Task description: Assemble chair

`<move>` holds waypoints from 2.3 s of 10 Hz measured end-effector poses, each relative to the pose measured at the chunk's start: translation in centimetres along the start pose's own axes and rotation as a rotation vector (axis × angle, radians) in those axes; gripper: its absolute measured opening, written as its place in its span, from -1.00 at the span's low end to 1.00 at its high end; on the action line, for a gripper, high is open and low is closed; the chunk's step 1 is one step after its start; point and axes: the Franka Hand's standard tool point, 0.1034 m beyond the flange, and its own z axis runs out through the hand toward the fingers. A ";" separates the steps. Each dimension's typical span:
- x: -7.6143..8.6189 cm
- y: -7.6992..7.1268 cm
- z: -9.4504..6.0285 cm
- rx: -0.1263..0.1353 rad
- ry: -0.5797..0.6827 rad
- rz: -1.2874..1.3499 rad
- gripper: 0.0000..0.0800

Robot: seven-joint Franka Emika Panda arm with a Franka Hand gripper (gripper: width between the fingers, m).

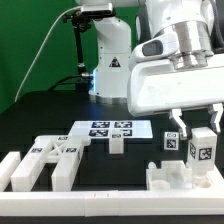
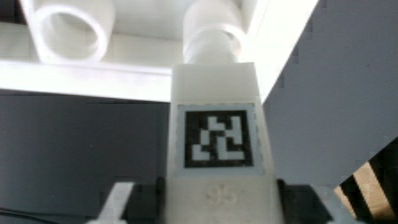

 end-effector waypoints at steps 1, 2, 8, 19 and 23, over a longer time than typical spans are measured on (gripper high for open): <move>-0.1 -0.1 0.1 0.001 -0.001 0.000 -0.29; -0.1 -0.2 0.2 0.001 0.004 -0.001 -0.29; 0.3 -0.3 0.6 -0.002 0.048 -0.002 -0.29; -0.6 -0.2 1.8 -0.013 0.106 -0.003 -0.29; -0.9 -0.2 2.0 -0.010 0.084 -0.003 0.14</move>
Offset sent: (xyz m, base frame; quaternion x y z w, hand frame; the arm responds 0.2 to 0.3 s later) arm 0.0037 0.0068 -0.0052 0.0008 0.0083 0.0070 0.9999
